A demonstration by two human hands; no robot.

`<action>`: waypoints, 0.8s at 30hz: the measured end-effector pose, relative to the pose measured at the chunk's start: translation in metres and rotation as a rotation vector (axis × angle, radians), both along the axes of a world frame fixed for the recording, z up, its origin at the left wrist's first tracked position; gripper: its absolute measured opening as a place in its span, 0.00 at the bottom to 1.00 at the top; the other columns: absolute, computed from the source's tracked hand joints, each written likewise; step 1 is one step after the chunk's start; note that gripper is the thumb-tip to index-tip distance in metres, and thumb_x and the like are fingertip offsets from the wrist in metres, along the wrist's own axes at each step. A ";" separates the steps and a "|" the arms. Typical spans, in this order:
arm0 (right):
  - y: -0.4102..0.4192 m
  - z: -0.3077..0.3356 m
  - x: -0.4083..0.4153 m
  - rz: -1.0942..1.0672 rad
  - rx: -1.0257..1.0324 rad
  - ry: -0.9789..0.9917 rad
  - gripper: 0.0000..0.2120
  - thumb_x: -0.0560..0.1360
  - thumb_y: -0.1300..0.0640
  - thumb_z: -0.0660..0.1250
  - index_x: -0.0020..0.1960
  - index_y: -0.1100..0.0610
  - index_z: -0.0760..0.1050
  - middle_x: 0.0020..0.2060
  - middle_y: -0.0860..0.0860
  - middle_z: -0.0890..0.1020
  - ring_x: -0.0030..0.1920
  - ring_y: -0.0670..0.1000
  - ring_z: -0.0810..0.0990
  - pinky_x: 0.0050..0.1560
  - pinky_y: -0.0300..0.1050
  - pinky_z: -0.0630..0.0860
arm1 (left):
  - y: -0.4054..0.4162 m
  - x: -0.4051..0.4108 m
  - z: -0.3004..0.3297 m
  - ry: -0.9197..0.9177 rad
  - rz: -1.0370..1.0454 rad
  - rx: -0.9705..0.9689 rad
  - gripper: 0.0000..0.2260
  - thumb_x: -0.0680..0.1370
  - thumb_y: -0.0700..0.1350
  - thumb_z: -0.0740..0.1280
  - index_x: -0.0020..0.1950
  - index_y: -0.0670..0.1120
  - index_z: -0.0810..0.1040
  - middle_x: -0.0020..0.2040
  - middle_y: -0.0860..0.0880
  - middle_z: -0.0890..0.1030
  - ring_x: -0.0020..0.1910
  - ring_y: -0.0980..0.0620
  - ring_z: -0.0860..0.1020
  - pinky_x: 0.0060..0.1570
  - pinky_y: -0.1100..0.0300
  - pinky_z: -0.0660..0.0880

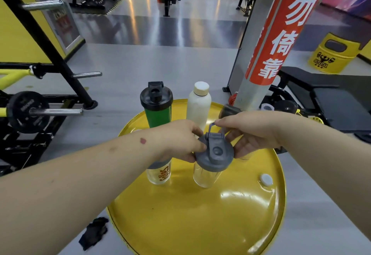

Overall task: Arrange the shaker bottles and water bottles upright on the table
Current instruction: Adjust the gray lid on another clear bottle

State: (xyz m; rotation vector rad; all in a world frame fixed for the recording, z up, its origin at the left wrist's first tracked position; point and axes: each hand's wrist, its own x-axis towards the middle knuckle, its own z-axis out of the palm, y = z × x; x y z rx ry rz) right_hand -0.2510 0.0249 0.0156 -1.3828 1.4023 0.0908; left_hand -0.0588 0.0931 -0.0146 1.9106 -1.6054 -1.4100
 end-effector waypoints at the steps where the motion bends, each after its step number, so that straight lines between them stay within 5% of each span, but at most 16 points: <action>1: -0.002 -0.001 0.001 0.008 -0.010 -0.003 0.25 0.79 0.40 0.70 0.66 0.57 0.78 0.62 0.60 0.83 0.57 0.65 0.87 0.61 0.60 0.83 | 0.001 0.000 0.001 0.005 0.015 -0.006 0.17 0.76 0.43 0.73 0.66 0.48 0.80 0.51 0.43 0.87 0.46 0.46 0.88 0.50 0.49 0.85; 5: -0.007 -0.005 0.004 0.065 -0.041 -0.014 0.22 0.79 0.43 0.69 0.67 0.54 0.79 0.62 0.57 0.84 0.56 0.62 0.88 0.61 0.58 0.84 | 0.002 -0.002 0.006 -0.033 0.064 -0.044 0.11 0.77 0.41 0.73 0.58 0.44 0.82 0.49 0.40 0.88 0.44 0.44 0.88 0.49 0.48 0.85; 14: -0.002 -0.006 0.009 0.064 -0.133 0.007 0.23 0.82 0.40 0.64 0.68 0.57 0.78 0.62 0.54 0.83 0.52 0.60 0.89 0.56 0.54 0.86 | 0.003 -0.004 0.007 -0.073 0.061 -0.011 0.15 0.76 0.41 0.73 0.62 0.40 0.80 0.50 0.40 0.88 0.43 0.44 0.88 0.50 0.46 0.85; 19: -0.001 -0.020 0.015 0.016 -0.241 0.063 0.18 0.83 0.45 0.66 0.63 0.57 0.81 0.50 0.52 0.85 0.44 0.58 0.90 0.44 0.50 0.88 | 0.004 -0.002 0.001 -0.074 0.079 -0.041 0.29 0.74 0.41 0.73 0.74 0.49 0.71 0.53 0.44 0.86 0.44 0.44 0.88 0.49 0.47 0.85; 24: -0.003 -0.019 0.009 0.009 -0.132 0.025 0.17 0.84 0.47 0.64 0.65 0.57 0.79 0.53 0.54 0.85 0.48 0.59 0.89 0.46 0.50 0.88 | 0.008 -0.004 0.005 -0.044 0.057 -0.068 0.28 0.77 0.41 0.72 0.75 0.58 0.71 0.53 0.45 0.85 0.43 0.46 0.88 0.47 0.52 0.86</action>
